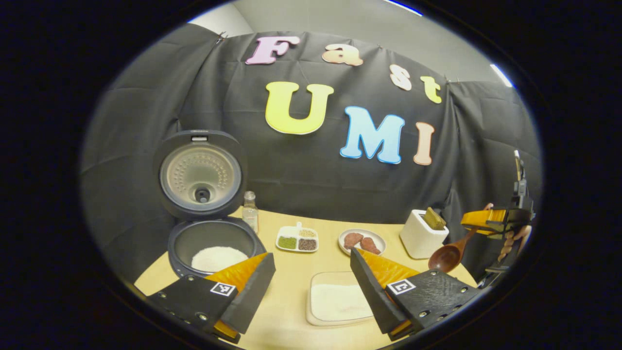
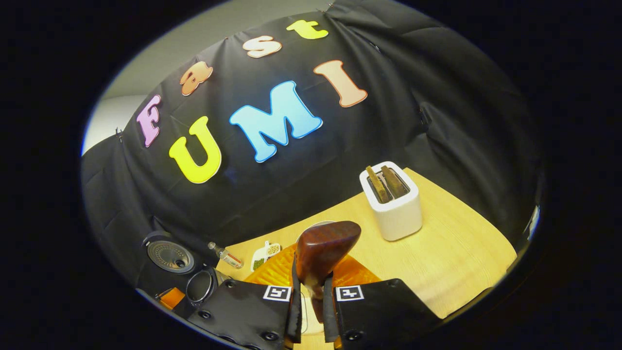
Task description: Close the left gripper, press the button to open the rice cooker; take a wooden spoon from the chopstick holder with the right hand, scoop a spoonful of rice and pour it into the rice cooker, then put the wooden spoon back into the chopstick holder.
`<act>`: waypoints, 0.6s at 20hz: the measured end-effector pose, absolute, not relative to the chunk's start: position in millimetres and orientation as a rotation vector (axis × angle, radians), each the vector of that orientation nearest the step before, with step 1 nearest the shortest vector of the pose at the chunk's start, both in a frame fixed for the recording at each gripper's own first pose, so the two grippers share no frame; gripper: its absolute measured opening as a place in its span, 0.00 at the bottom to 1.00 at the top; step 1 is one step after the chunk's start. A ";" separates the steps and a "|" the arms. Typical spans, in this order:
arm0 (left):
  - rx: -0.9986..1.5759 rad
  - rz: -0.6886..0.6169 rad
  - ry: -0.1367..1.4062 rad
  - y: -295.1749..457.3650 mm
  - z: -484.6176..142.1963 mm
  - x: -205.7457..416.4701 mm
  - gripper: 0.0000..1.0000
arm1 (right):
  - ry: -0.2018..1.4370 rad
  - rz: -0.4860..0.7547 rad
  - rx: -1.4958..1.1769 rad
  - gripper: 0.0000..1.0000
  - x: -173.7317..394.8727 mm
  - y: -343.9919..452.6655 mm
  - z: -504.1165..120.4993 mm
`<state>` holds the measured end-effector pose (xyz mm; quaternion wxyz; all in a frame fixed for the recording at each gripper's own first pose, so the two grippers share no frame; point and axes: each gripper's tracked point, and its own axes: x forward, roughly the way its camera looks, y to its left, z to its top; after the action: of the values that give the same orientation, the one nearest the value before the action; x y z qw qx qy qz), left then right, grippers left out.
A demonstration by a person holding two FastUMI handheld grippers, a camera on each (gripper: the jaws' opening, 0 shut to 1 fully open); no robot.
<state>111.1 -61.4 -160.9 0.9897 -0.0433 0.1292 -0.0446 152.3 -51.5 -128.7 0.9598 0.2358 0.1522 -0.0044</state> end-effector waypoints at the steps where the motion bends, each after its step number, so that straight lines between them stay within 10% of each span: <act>1: -0.086 -0.083 0.263 -70.5 -163.5 112.1 0.97 | 0.327 -0.013 0.476 0.19 150.4 -61.8 -137.8; 12: -0.023 -0.019 0.244 -114.8 -156.2 97.2 0.98 | 0.470 -0.004 0.497 0.19 144.9 -97.6 -212.8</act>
<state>97.2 -114.8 -156.2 0.9925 -0.0114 0.1216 -0.0095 144.9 -97.6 -212.8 0.9420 0.2439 0.2306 -0.0021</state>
